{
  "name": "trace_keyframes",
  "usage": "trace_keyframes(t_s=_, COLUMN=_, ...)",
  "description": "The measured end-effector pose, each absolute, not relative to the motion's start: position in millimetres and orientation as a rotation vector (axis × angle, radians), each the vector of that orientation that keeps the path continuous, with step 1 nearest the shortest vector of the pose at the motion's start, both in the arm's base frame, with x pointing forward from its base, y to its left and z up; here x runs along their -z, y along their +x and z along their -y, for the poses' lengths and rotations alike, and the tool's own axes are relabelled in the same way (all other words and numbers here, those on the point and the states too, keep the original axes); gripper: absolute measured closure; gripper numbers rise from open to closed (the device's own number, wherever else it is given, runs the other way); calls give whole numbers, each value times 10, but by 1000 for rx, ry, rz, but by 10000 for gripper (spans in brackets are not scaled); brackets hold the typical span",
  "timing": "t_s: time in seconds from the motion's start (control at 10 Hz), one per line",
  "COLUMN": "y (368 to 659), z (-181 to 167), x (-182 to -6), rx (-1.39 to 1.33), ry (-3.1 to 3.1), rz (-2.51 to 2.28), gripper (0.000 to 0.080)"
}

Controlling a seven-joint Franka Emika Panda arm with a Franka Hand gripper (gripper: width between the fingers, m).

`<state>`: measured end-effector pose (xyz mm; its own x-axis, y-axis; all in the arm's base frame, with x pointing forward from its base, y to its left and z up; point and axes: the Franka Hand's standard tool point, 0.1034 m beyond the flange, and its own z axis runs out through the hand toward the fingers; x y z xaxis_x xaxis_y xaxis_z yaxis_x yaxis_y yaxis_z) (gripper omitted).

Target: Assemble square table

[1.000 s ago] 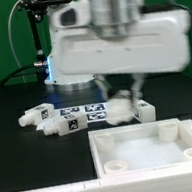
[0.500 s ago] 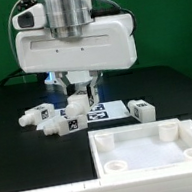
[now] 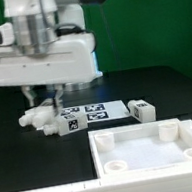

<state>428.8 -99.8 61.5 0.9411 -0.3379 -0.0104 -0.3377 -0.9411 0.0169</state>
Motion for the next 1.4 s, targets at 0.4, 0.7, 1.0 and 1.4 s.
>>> trace_keyframes(t_s=0.4, y=4228, z=1257, x=-534, rx=5, ry=3070, rz=446, gripper=521)
trace_keyframes(t_s=0.7, y=4319, z=1556, x=-452, rx=7, ry=3060, rz=335, gripper=521)
trace_keyframes(t_s=1.0, y=4298, z=1740, x=-286, rx=2, ry=3019, rz=316, gripper=521)
trace_keyframes(t_s=1.4, y=4302, z=1702, x=-272, rx=5, ry=3021, rz=313, gripper=433)
